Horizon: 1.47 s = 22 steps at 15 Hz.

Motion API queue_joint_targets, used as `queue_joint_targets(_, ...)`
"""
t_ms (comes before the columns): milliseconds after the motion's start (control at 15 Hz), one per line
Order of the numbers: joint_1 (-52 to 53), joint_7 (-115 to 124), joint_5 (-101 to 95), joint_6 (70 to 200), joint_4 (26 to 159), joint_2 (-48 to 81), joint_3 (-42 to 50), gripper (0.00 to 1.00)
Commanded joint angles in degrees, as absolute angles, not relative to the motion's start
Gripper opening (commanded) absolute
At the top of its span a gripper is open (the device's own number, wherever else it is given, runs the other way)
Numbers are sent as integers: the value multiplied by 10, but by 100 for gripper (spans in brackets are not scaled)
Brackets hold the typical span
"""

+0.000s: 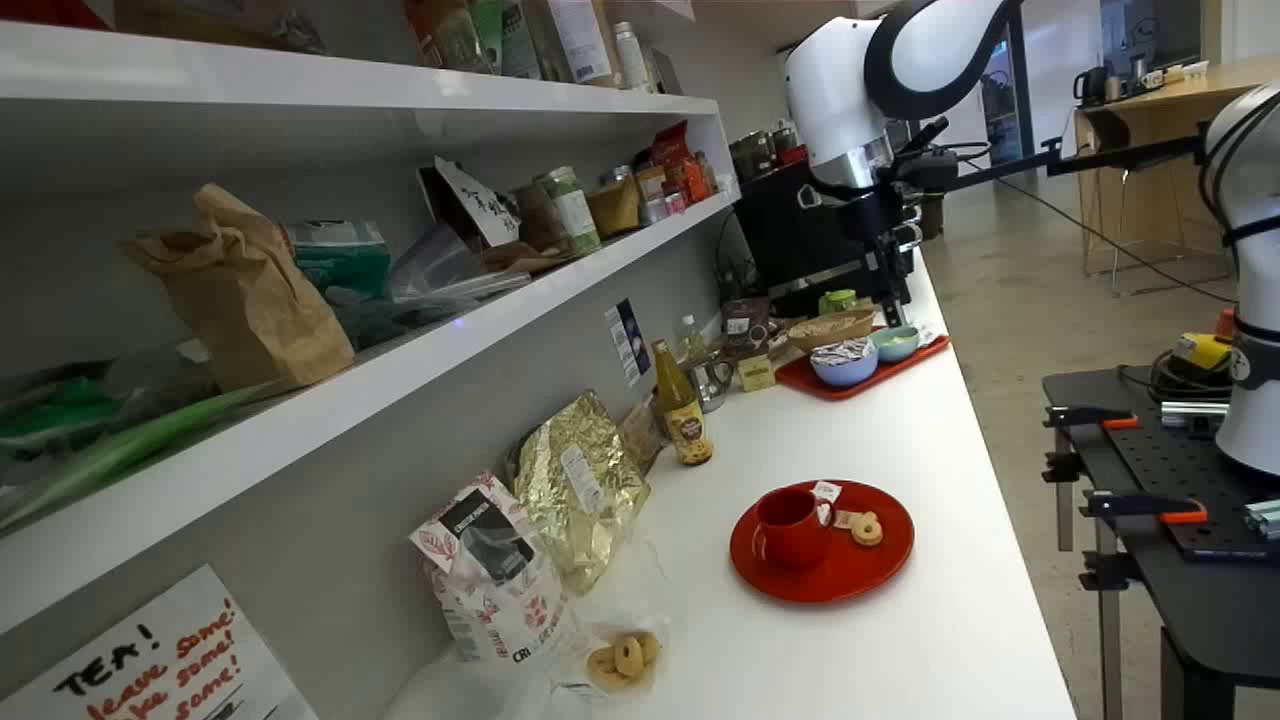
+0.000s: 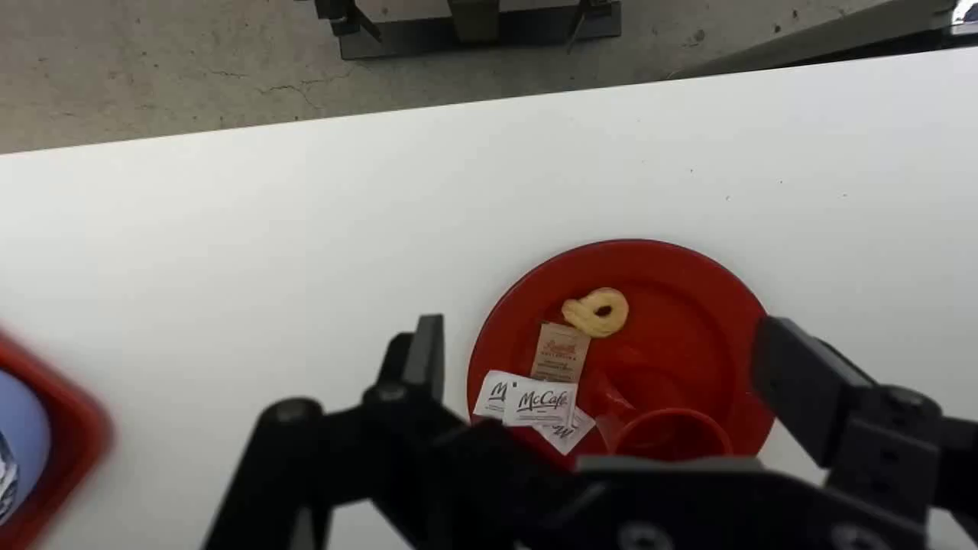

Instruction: Put the cup on the counter

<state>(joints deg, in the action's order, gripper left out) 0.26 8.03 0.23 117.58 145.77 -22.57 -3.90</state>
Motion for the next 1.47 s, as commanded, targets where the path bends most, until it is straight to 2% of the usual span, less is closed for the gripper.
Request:
queue_joint_targets(0,5,81,1,1175,1457,-226,-37,100)
queue_joint_targets(667,6,75,5,1187,1444,-205,-35,100)
queue_joint_targets(933,9,72,18,1278,1433,-176,-31,100)
queue_joint_targets(1400,24,52,66,1427,1389,-34,-31,100)
